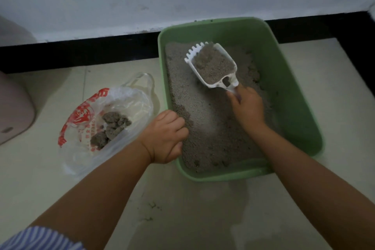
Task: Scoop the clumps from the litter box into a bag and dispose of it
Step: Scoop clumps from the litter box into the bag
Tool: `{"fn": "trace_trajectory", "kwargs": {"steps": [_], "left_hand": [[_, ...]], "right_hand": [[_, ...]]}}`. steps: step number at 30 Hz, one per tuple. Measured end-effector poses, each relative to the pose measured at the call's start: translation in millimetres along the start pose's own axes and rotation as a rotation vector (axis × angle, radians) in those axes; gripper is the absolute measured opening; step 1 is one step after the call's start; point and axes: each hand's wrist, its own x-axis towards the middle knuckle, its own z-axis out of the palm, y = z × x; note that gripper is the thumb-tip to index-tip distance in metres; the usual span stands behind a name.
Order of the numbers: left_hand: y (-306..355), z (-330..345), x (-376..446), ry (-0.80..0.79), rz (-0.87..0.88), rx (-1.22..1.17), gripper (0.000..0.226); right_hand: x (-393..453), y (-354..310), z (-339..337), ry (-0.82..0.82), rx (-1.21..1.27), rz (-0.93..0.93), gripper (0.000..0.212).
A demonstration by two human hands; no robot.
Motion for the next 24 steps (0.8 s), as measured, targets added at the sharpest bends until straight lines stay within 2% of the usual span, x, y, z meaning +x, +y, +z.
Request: {"fn": "trace_trajectory", "kwargs": {"steps": [5,11,14,18,21,24], "left_hand": [[0.4,-0.7,0.5,0.007,-0.003,0.002,0.027],[0.3,2.3,-1.6,0.043,-0.015,-0.033,0.029],[1.2,1.9,-2.1,0.064,-0.030,-0.026,0.028],[4.8,0.3,-2.9,0.081,-0.050,-0.037,0.024],[7.0,-0.8,-3.9,0.074,-0.079,-0.027,0.024],[8.4,-2.3,-4.2,0.062,-0.098,-0.015,0.025]], "right_hand": [[-26.0,4.6,-25.8,-0.066,-0.101,-0.032,0.036],[-49.9,7.1,-41.2,-0.073,-0.140,-0.028,0.034],[-57.7,10.2,-45.1,-0.067,-0.124,0.040,0.033],[-64.2,12.3,-46.4,-0.063,-0.041,0.059,0.017],[-67.5,10.1,-45.2,-0.047,-0.148,-0.040,0.032],[-69.1,4.6,-47.3,-0.013,-0.131,-0.064,0.034]]}}
